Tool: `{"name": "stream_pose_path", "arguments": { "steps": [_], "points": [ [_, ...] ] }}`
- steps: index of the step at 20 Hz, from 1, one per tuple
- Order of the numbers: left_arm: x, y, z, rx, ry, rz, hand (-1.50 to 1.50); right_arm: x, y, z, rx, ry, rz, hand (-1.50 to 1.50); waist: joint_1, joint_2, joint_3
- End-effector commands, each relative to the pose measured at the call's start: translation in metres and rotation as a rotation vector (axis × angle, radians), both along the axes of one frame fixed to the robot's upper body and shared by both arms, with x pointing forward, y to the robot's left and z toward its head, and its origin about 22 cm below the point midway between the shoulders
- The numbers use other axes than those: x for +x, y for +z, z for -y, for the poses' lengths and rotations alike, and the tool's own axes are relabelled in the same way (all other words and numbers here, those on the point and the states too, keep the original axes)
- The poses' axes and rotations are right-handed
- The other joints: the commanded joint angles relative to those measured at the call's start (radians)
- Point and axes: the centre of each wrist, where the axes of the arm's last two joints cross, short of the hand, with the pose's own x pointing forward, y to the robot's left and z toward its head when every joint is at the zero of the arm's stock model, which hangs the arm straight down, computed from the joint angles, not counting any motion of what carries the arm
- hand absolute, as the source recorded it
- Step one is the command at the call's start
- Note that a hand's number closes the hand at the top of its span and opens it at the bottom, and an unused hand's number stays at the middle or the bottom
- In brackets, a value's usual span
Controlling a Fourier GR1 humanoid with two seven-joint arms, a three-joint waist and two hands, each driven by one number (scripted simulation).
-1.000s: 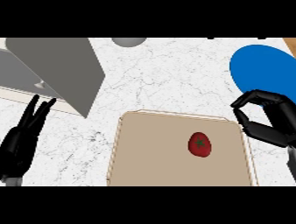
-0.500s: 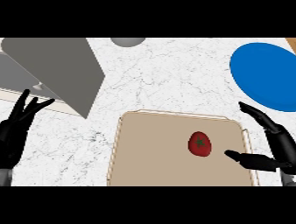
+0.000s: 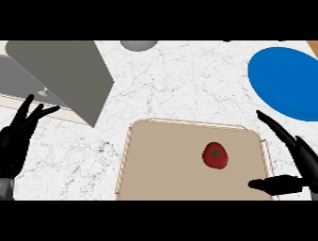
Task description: Pick the tomato from the tray and place it in the plate
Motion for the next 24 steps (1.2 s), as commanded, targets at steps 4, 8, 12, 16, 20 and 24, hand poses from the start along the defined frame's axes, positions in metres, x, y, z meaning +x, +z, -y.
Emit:
{"name": "stream_pose_path", "arguments": {
  "steps": [4,8,12,16,20,24],
  "points": [
    [0.014,-0.007,0.028,-0.054,-0.091,-0.055,0.0,0.006,0.033,-0.027,-0.169,0.038,-0.133,-1.5,-0.007,0.02,-0.015],
    [0.013,-0.014,0.028,-0.034,-0.096,-0.054,0.0,0.001,0.019,-0.042,-0.265,0.053,-0.182,-1.5,-0.005,0.02,-0.014],
    [0.024,-0.003,0.018,-0.046,-0.086,-0.07,0.0,0.01,0.033,-0.059,-0.395,0.026,-0.194,-1.5,-0.007,0.021,-0.014],
    [0.029,-0.019,0.023,-0.031,-0.085,-0.049,0.0,0.015,0.033,-0.07,-0.453,0.037,-0.237,-1.5,-0.009,0.022,-0.014],
    [0.015,-0.022,0.029,-0.054,-0.099,-0.054,0.0,0.024,0.028,-0.088,-0.534,0.066,-0.304,-1.5,0.004,0.022,-0.013],
    [0.032,-0.008,0.022,-0.045,-0.089,-0.061,0.0,0.021,0.025,-0.072,-0.538,0.068,-0.353,-1.5,-0.011,0.022,-0.013]
  ]
}}
